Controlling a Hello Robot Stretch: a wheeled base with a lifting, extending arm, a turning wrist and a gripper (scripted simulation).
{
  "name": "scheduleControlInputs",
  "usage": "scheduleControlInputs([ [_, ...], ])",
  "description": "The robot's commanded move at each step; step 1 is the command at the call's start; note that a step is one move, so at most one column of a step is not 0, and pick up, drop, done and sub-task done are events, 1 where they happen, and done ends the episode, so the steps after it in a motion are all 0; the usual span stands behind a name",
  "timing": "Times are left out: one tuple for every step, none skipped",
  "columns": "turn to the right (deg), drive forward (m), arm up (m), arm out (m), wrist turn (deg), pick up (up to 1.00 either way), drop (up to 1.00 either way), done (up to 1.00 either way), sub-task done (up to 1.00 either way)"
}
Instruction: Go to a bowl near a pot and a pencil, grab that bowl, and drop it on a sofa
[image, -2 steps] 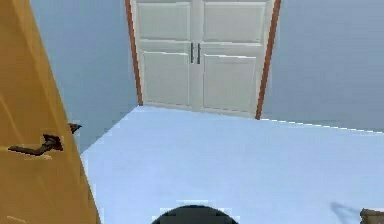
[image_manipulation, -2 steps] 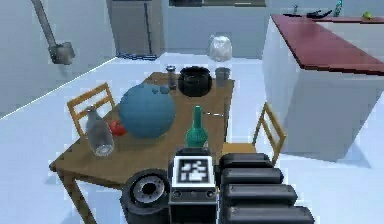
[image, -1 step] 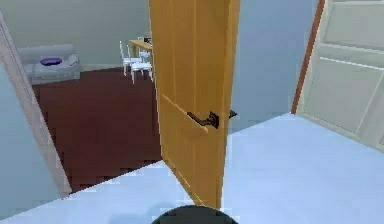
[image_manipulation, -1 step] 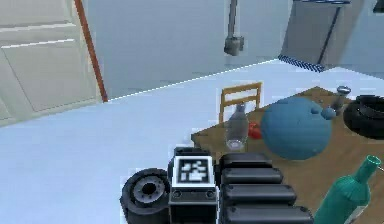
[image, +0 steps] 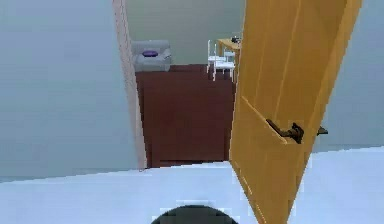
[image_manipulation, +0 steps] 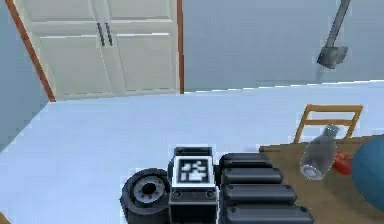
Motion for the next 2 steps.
scheduleControlInputs([
  [0.0,1.00,0.00,0.00,0.0,0.00,0.00,0.00,0.00],
  [-6.0,0.00,0.00,0.00,0.0,0.00,0.00,0.00,0.00],
])
